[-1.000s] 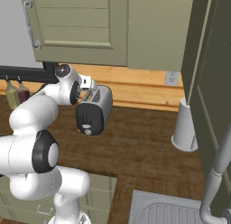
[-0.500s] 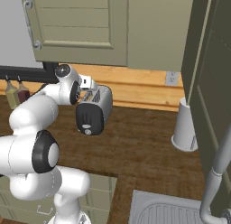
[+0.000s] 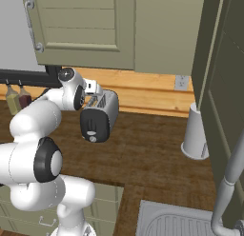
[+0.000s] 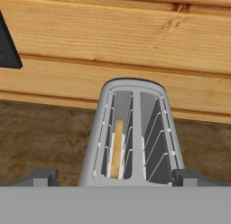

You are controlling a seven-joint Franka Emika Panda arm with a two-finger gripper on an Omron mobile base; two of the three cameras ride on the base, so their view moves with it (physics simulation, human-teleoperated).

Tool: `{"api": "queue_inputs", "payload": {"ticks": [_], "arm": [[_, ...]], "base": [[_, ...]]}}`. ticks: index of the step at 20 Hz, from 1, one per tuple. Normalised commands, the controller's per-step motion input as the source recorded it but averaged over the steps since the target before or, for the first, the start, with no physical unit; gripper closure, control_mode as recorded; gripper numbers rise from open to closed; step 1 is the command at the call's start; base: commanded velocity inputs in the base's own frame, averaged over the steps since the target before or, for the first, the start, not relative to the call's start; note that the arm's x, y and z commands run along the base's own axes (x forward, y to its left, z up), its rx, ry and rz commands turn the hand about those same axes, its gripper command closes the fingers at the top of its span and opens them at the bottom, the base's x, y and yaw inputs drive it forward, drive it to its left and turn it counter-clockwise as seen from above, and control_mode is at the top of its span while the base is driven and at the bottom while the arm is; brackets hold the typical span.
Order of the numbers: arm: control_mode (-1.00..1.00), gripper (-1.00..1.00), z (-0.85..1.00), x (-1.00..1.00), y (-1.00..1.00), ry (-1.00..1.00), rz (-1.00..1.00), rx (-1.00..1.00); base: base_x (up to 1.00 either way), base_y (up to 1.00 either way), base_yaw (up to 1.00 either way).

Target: Start the toaster. Once the lever pops up, take the bread to the plate on the dining counter.

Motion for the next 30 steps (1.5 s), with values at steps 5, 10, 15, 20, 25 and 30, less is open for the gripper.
{"api": "queue_inputs", "payload": {"ticks": [5, 10, 15, 20, 25, 30], "arm": [[-1.0, -1.0, 0.0, 0.0, 0.0, 0.0, 0.0, 0.0], [-1.0, -1.0, 0.0, 0.0, 0.0, 0.0, 0.0, 0.0], [-1.0, -1.0, 0.0, 0.0, 0.0, 0.0, 0.0, 0.0], [-1.0, -1.0, 0.0, 0.0, 0.0, 0.0, 0.0, 0.0], [-1.0, -1.0, 0.0, 0.0, 0.0, 0.0, 0.0, 0.0], [-1.0, -1.0, 0.0, 0.0, 0.0, 0.0, 0.0, 0.0]], "base": [[0.0, 0.0, 0.0], [0.0, 0.0, 0.0], [0.0, 0.0, 0.0], [0.0, 0.0, 0.0], [0.0, 0.0, 0.0], [0.0, 0.0, 0.0]]}}
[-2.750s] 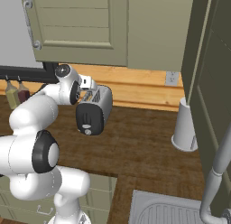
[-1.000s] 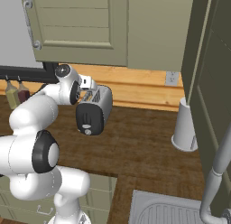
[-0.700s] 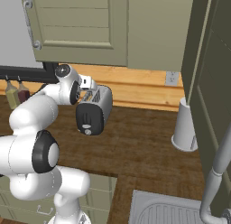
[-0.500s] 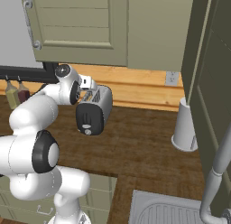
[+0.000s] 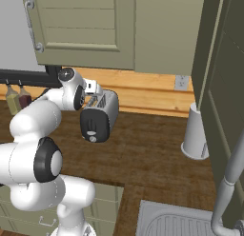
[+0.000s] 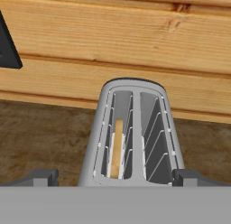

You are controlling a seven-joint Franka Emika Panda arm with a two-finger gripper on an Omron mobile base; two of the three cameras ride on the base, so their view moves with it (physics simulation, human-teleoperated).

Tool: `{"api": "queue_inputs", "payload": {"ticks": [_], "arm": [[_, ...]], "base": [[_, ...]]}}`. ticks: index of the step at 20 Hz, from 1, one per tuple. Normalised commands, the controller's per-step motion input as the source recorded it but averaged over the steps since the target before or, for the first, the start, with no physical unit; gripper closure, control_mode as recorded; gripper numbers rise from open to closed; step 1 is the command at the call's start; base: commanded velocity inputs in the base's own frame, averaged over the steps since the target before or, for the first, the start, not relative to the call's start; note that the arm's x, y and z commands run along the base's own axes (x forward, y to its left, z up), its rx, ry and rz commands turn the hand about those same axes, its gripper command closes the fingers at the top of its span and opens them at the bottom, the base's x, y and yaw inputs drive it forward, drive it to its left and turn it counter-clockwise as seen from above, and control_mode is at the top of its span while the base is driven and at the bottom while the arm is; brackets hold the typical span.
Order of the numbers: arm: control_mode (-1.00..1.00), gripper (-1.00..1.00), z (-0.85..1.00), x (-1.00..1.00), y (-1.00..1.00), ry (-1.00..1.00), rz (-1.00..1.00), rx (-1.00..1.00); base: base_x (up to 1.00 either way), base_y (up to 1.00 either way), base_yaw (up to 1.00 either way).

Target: Start the toaster. Once the lever pops up, take the bread to the plate on the dining counter.

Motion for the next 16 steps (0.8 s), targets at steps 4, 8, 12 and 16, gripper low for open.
{"api": "queue_inputs", "payload": {"ticks": [4, 8, 12, 16], "arm": [[-1.0, -1.0, 0.0, 0.0, 0.0, 0.0, 0.0, 0.0], [-1.0, -1.0, 0.0, 0.0, 0.0, 0.0, 0.0, 0.0], [-1.0, -1.0, 0.0, 0.0, 0.0, 0.0, 0.0, 0.0], [-1.0, -1.0, 0.0, 0.0, 0.0, 0.0, 0.0, 0.0]], "base": [[0.0, 0.0, 0.0], [0.0, 0.0, 0.0], [0.0, 0.0, 0.0], [0.0, 0.0, 0.0]]}}
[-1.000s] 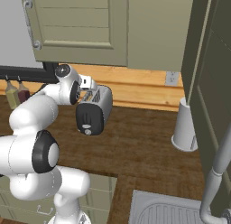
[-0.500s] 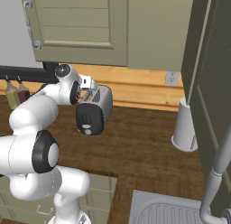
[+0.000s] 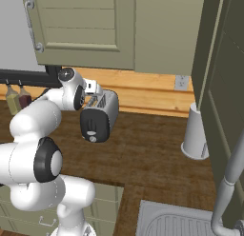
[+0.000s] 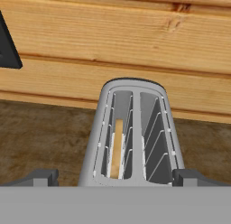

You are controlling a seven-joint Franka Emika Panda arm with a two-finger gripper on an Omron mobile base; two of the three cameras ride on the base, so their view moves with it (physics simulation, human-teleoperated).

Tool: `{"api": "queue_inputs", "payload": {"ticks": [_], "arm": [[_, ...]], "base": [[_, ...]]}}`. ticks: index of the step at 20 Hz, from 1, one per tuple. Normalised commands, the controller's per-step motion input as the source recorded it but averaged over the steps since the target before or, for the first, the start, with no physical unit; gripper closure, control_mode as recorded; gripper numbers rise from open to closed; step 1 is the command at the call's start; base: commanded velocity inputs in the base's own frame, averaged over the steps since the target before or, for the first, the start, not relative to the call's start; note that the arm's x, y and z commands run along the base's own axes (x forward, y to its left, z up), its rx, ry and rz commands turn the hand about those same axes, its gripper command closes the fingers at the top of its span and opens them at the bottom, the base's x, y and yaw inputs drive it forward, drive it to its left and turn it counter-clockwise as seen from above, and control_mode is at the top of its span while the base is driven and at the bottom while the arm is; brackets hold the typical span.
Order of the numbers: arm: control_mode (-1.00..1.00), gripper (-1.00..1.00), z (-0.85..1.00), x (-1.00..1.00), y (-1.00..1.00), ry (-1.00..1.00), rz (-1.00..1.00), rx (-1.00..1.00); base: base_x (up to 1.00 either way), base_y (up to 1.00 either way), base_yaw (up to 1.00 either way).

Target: Start the toaster. Once the lever pops up, take the bread to the plate on the dining counter.

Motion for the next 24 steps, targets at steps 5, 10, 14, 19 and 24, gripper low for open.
{"api": "queue_inputs", "payload": {"ticks": [5, 10, 14, 19, 24], "arm": [[-1.0, -1.0, 0.0, 0.0, 0.0, 0.0, 0.0, 0.0], [-1.0, -1.0, 0.0, 0.0, 0.0, 0.0, 0.0, 0.0], [-1.0, -1.0, 0.0, 0.0, 0.0, 0.0, 0.0, 0.0], [-1.0, -1.0, 0.0, 0.0, 0.0, 0.0, 0.0, 0.0], [-1.0, -1.0, 0.0, 0.0, 0.0, 0.0, 0.0, 0.0]], "base": [[0.0, 0.0, 0.0], [0.0, 0.0, 0.0], [0.0, 0.0, 0.0], [0.0, 0.0, 0.0], [0.0, 0.0, 0.0]]}}
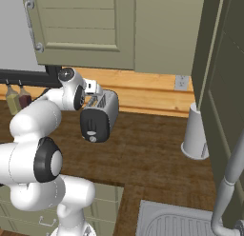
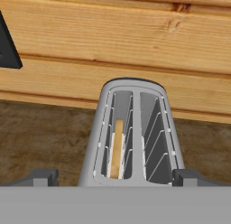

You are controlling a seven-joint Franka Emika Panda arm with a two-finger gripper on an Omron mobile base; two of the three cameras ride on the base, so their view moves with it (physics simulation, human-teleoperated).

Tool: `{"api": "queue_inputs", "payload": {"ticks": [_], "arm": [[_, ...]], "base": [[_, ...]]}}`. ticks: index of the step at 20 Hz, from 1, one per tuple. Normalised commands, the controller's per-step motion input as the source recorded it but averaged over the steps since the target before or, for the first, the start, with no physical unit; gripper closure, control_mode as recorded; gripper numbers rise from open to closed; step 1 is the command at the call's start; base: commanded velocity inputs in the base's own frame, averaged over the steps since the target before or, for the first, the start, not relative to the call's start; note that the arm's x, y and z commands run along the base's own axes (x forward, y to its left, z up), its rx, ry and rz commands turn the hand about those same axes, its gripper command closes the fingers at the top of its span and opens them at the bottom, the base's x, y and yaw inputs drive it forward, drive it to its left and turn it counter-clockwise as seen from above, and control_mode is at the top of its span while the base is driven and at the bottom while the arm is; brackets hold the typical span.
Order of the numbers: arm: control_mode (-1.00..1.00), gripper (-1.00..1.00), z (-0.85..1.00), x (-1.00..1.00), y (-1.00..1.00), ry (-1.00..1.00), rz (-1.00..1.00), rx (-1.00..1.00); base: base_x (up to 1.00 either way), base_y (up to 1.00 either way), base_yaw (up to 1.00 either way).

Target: Start the toaster. Once the lever pops up, take the bread to the plate on the dining counter.

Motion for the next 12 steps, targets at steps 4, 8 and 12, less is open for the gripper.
{"api": "queue_inputs", "payload": {"ticks": [4, 8, 12], "arm": [[-1.0, -1.0, 0.0, 0.0, 0.0, 0.0, 0.0, 0.0], [-1.0, -1.0, 0.0, 0.0, 0.0, 0.0, 0.0, 0.0], [-1.0, -1.0, 0.0, 0.0, 0.0, 0.0, 0.0, 0.0]], "base": [[0.0, 0.0, 0.0], [0.0, 0.0, 0.0], [0.0, 0.0, 0.0]]}}
